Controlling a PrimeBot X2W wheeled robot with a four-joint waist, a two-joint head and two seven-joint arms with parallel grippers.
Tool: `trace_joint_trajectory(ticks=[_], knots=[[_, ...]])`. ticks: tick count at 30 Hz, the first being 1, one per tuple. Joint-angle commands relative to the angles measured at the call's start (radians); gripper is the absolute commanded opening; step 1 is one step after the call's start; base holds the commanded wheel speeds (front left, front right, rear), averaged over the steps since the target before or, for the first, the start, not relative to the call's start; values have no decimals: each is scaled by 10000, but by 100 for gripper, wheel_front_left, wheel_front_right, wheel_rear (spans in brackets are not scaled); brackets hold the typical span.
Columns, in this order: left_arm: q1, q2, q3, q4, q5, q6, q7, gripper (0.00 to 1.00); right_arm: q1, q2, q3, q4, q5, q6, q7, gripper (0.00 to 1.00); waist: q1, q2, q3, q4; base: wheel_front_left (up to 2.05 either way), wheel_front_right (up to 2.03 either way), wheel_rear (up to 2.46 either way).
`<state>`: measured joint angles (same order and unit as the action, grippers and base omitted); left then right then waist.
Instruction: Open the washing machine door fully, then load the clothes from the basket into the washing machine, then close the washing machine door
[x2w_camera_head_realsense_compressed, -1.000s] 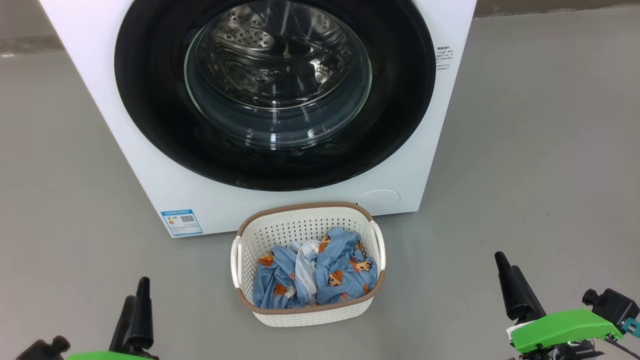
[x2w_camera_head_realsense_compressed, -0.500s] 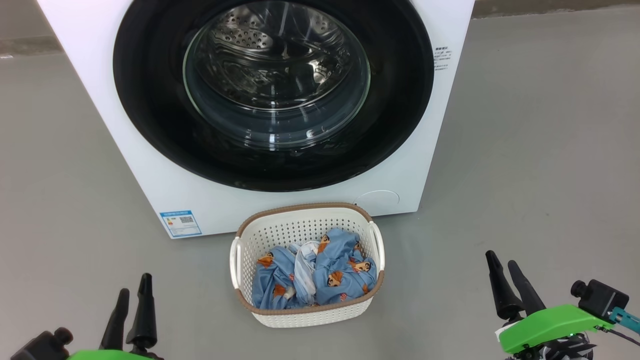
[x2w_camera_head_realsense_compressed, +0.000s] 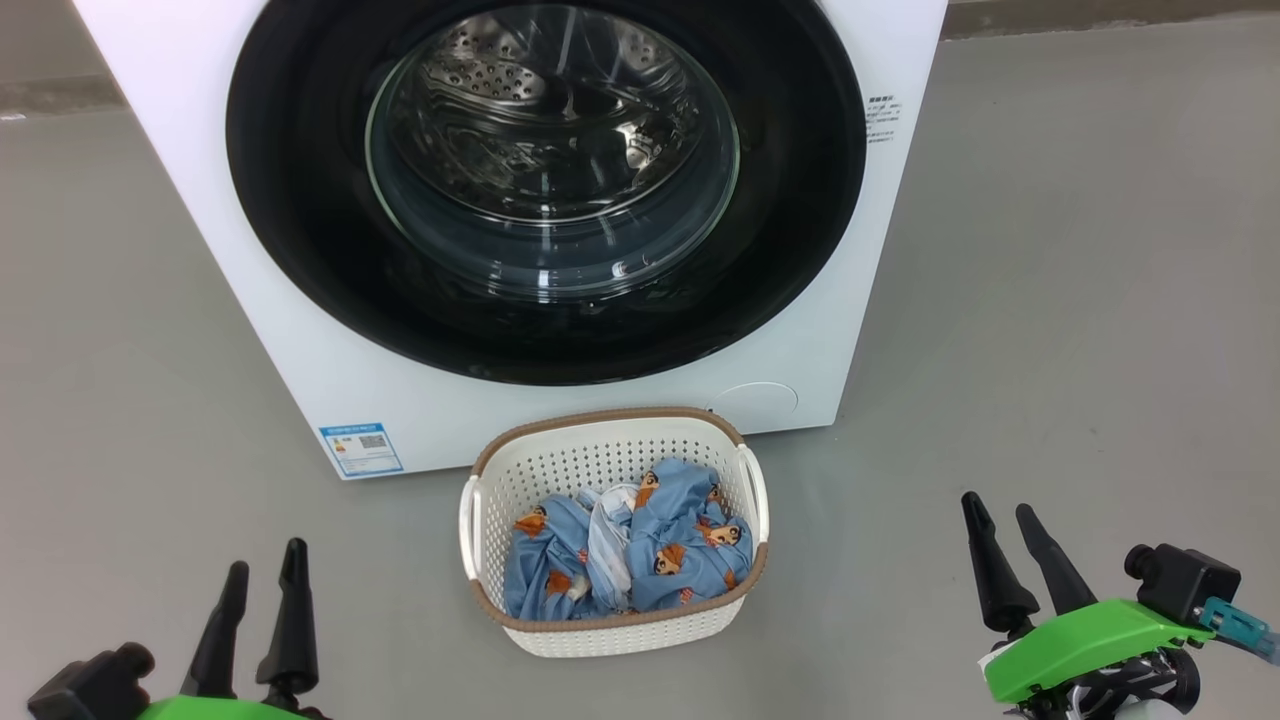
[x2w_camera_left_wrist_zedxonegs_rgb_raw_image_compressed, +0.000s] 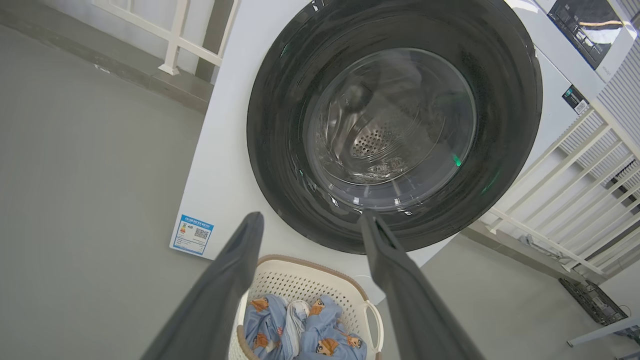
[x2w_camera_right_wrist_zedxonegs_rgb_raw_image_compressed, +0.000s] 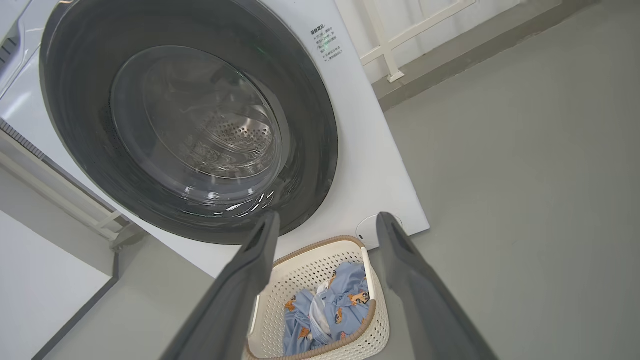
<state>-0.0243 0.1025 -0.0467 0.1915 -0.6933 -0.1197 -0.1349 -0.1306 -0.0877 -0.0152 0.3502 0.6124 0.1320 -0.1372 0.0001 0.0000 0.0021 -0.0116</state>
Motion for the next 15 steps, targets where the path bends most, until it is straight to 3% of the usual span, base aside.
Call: trace_joint_trajectory(ticks=[1, 15], knots=[[-212, 274, 185, -331, 388, -74, -153, 100, -524, -125, 206, -195, -366, -9, -148, 100, 0, 0, -9, 2, 0, 0, 0], [-183, 385, 73, -342, 1814, -86, -541, 100, -698, -161, 334, -122, -1876, -11, -530, 100, 0, 0, -60, -39, 0, 0, 0]])
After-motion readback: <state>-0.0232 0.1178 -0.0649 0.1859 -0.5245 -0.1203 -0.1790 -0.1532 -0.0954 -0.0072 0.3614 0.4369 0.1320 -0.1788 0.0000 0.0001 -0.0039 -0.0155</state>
